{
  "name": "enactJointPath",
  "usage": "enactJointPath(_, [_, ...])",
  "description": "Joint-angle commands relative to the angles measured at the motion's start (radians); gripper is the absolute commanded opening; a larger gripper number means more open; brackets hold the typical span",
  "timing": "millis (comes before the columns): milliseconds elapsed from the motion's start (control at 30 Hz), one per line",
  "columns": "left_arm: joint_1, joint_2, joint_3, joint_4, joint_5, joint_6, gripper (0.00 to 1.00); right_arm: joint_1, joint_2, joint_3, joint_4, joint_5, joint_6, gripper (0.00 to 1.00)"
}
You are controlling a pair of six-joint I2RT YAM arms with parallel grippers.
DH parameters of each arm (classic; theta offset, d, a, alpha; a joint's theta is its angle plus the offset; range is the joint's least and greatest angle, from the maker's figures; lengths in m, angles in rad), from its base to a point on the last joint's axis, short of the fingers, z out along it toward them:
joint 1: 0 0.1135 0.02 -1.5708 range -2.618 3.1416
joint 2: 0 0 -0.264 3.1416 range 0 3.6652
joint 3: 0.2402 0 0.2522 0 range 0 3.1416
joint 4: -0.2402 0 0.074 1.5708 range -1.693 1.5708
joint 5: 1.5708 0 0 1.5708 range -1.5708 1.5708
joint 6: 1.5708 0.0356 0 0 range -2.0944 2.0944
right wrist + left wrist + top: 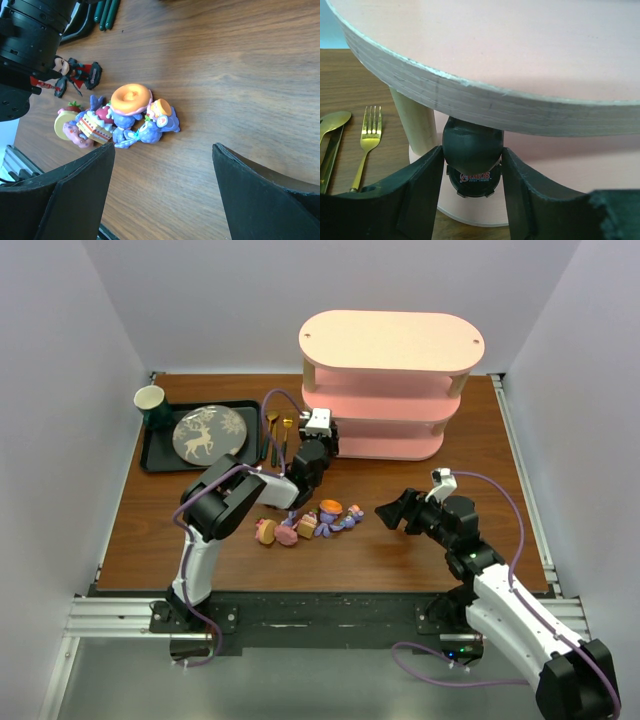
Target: Place and organize the plastic toys onto the shelf
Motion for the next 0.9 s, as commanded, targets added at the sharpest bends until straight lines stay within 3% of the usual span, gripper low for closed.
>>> enactJointPath(0, [0.008,-0.008,0.017,0.039,0.005,-0.032,0.57,0.003,0.001,0.029,0.05,-0.009,-0.011,0.82])
enactJointPath(600, [0.006,-0.126,-0.118,0.062,-0.006,-0.064,0.79,0.003,-0.021,0.011,0.054,-0.015,0.007,0.82])
enactJointPath(867, [0.002,-0.255,-0.216,-0.025,-0.061,-0.112,0.8,0.003,-0.03,0.006,0.038,-0.032,0.009,0.82])
